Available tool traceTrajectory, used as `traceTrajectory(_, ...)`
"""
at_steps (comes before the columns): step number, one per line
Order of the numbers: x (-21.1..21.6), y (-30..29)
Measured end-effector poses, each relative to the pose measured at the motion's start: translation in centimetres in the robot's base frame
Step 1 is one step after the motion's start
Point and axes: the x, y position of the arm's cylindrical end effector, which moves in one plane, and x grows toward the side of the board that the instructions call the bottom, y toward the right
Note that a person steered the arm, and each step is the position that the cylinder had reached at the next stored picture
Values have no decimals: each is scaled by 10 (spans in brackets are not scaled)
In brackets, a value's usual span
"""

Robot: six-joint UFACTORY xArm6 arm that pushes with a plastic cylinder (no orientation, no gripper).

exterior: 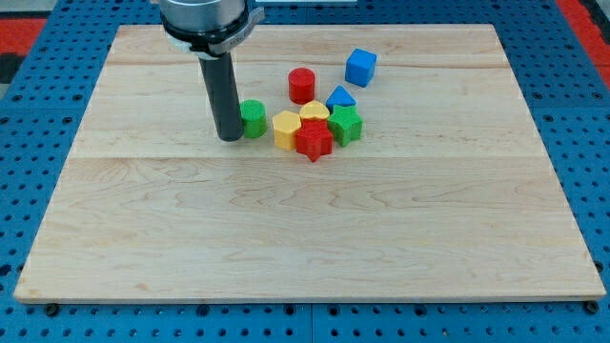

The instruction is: Push the green circle up right a bit

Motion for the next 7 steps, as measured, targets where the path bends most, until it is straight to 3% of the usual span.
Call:
traceTrajectory(3,-24,-23)
traceTrajectory(7,-44,17)
